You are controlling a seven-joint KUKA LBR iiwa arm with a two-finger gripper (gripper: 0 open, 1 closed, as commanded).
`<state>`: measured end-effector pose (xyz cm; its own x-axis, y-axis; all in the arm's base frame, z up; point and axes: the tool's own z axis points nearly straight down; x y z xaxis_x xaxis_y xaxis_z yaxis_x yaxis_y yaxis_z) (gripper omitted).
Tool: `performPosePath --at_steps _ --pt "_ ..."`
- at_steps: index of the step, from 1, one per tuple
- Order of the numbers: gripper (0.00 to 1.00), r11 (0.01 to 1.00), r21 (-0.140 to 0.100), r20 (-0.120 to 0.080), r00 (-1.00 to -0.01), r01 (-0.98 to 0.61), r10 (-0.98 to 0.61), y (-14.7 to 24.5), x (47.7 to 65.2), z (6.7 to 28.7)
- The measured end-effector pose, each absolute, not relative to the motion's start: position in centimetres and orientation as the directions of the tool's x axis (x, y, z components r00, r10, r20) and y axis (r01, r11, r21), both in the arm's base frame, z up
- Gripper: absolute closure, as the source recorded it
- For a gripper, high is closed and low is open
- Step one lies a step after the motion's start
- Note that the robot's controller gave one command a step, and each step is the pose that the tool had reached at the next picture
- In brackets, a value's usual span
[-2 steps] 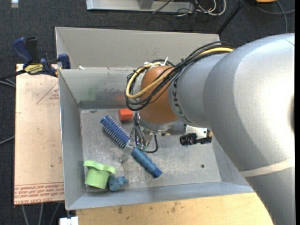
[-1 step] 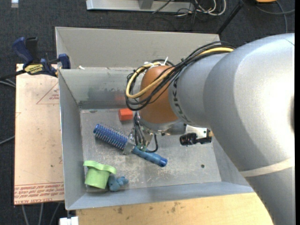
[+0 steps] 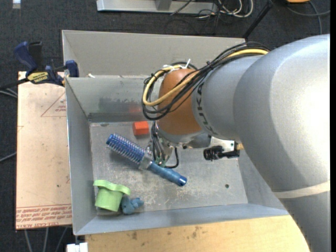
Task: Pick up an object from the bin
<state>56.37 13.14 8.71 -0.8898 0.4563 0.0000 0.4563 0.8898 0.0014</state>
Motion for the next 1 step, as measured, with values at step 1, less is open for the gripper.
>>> performPosePath --at_steps 1 --pt "1.0 0.891 0.004 -0.004 -0.891 0.454 0.454 13.16 56.47 14.68"
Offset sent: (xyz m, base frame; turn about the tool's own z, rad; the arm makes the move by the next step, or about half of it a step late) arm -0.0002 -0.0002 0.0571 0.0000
